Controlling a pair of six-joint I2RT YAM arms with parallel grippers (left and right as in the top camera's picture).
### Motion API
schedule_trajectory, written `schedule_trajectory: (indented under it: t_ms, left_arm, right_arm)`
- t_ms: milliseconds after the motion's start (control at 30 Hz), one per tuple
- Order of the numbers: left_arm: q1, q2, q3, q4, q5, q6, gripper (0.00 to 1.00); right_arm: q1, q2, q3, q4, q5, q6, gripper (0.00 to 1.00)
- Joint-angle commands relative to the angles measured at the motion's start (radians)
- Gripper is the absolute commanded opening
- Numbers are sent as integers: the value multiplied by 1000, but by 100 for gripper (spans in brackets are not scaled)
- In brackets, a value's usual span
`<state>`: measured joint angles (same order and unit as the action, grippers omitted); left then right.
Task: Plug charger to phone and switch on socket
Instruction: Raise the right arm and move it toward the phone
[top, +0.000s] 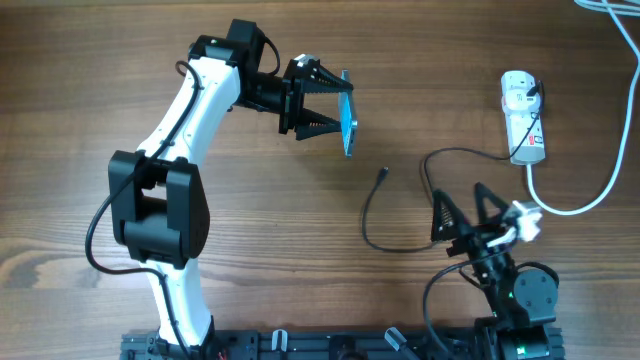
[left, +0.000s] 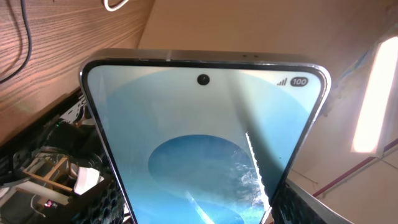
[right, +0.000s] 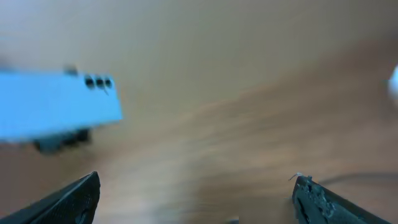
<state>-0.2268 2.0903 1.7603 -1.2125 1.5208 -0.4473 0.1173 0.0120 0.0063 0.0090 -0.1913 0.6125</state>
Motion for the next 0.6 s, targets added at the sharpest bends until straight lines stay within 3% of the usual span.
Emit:
schedule_trajectory:
  t_ms: [0,133,233,367,467,567]
  left_arm:
    - [7,-30,22,0,56,-3,69]
    - [7,-30,22,0,56,-2,69]
    - [7,-30,22,0,56,-2,69]
    - [7,-30,22,1,56,-2,69]
    - [7,-30,22,0,56,-2,69]
    - [7,-30,22,0,56,-2,69]
  right_arm:
    - [3,0,-1,10,-28,601,99]
    - [3,0,-1,58,-127,572,100]
    - [3,0,13,186,-200,378,100]
    - [3,31,123,165,-198,159,100]
    - [3,114,265,26,-142,10,100]
    - [3,263,472,-220,-4,-97,100]
